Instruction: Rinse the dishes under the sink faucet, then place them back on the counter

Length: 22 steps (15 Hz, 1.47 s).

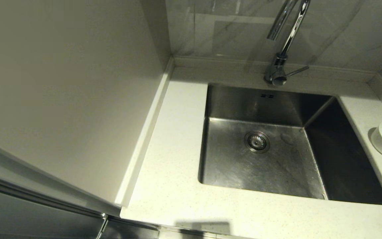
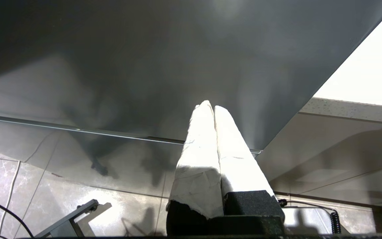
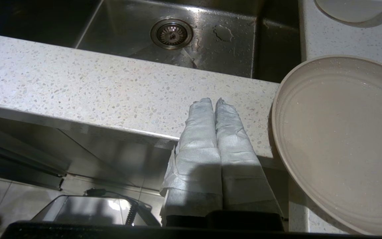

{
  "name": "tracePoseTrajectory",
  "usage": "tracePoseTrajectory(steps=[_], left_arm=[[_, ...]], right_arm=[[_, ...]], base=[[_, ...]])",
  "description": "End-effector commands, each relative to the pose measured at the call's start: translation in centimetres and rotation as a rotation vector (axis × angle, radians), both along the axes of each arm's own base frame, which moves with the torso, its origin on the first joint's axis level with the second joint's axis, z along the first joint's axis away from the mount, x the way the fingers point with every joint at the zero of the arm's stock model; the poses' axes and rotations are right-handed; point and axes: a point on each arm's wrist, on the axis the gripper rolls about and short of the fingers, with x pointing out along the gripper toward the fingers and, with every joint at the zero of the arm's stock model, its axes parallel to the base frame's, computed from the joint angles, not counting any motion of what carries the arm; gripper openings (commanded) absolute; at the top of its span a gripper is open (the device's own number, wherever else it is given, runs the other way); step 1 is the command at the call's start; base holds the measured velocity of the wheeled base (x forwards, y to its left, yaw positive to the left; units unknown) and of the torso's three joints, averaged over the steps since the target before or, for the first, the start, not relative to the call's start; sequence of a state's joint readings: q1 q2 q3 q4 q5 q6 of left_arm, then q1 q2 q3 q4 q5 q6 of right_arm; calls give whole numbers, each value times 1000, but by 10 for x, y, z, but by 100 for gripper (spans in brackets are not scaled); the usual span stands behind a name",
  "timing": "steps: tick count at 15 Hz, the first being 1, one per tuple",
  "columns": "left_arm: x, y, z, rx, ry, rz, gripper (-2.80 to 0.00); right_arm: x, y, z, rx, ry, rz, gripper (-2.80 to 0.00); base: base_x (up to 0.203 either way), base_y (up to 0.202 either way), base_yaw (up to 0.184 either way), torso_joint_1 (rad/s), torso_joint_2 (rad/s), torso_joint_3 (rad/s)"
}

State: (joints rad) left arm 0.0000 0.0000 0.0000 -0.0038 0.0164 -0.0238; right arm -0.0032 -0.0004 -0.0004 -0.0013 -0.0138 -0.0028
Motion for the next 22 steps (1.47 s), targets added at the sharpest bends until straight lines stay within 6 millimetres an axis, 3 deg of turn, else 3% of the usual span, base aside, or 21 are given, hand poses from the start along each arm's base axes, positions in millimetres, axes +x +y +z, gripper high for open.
tracePoseTrajectory(steps=[1,22], left_arm=[[0,0,0,-1,-4,0,-280],[0,0,0,-1,-4,0,-280]], right_arm=[[0,0,0,0,2,0,-280],[0,0,0,0,2,0,-280]], base=[[0,0,0,0,0,0],[0,0,0,0,0,0]])
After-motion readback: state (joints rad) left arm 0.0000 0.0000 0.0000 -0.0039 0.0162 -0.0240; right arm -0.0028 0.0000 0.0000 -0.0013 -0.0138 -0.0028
